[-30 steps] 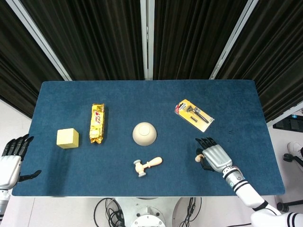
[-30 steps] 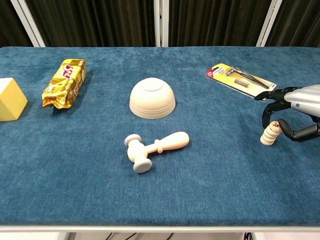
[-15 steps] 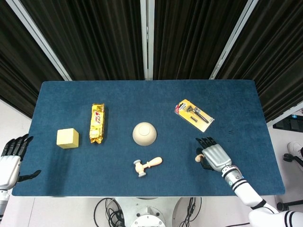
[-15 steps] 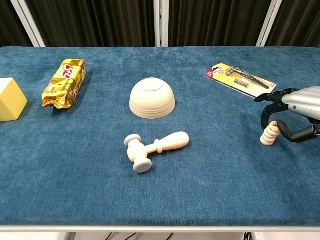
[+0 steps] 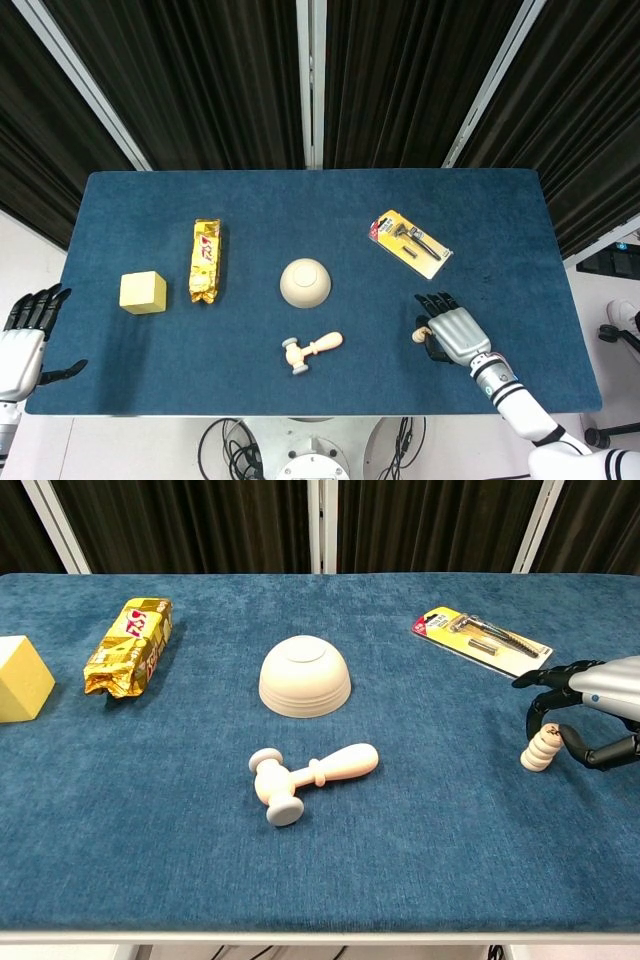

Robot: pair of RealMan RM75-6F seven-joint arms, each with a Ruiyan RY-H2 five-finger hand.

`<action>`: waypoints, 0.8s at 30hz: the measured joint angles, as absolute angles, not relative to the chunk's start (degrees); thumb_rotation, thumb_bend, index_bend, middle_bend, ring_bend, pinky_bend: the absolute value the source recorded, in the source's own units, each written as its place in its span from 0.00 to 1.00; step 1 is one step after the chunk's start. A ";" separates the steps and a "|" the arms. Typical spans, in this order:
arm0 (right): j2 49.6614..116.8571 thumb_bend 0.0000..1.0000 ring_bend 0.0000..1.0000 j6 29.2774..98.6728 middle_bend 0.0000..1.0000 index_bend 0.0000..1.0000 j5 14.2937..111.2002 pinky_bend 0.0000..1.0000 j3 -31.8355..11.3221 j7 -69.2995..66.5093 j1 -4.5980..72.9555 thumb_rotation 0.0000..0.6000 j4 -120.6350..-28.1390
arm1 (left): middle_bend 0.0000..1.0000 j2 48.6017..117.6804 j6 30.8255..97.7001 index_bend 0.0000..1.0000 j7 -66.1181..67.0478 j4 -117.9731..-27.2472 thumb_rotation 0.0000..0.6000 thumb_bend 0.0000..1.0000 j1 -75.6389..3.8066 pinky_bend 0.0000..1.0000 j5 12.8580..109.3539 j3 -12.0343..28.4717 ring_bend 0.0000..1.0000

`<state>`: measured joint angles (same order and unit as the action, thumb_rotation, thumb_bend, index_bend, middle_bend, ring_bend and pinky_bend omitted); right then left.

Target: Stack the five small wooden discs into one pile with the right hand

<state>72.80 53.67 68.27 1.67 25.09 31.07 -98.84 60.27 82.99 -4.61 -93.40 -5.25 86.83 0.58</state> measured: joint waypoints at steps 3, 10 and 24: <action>72.70 0.72 0.00 53.87 0.00 0.33 68.35 0.00 1.71 25.15 31.01 0.59 -98.98 | 0.00 60.27 82.97 0.03 -4.63 -93.38 1.00 0.06 -5.26 0.00 86.82 0.59 0.00; 72.82 0.72 0.00 54.61 0.00 0.32 69.05 0.00 1.38 24.42 30.85 0.59 -98.91 | 0.00 60.24 83.05 0.03 -4.83 -93.29 1.00 0.06 -5.23 0.00 86.78 0.62 0.00; 70.10 0.75 0.00 61.23 0.00 0.40 84.88 0.00 3.43 14.71 27.93 0.58 -100.78 | 0.00 60.34 83.06 0.03 -4.19 -93.58 1.00 0.06 -5.28 0.00 87.03 0.52 0.00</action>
